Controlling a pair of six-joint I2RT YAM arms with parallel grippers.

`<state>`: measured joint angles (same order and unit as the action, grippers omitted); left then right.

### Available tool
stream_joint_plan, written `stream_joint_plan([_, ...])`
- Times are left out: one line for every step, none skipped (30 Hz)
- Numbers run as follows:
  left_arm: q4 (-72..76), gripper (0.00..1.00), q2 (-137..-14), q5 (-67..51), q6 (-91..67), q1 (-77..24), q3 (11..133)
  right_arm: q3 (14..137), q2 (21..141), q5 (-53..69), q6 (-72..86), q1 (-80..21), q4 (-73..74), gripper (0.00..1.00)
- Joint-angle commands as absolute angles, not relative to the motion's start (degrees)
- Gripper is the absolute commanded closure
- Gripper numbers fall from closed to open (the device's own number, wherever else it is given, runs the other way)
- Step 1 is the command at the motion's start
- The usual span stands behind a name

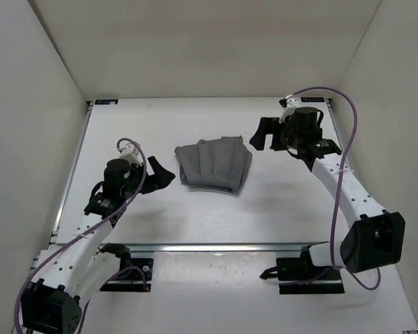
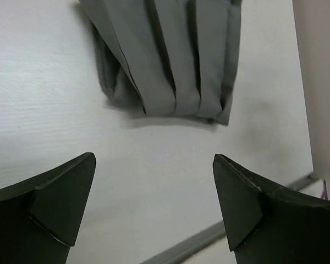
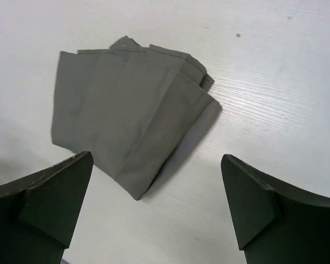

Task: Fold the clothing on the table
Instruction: Fold the skirt

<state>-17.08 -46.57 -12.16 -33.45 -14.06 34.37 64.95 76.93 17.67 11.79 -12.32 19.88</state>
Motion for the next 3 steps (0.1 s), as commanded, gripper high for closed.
stream_joint_plan([-14.8,0.02,-48.0,-18.5,-33.2,-15.9,32.2,67.1,74.1,19.1,12.9,-13.6,18.8,0.01])
stream_joint_plan([-15.0,0.02,-49.6,-20.2,-32.7,-15.6,33.3,66.9,73.2,19.9,13.3,-13.6,18.9,0.01])
stream_joint_plan([-16.6,0.02,-49.9,-19.8,-31.7,-15.0,34.4,66.1,72.2,21.1,13.6,-13.7,19.0,0.01])
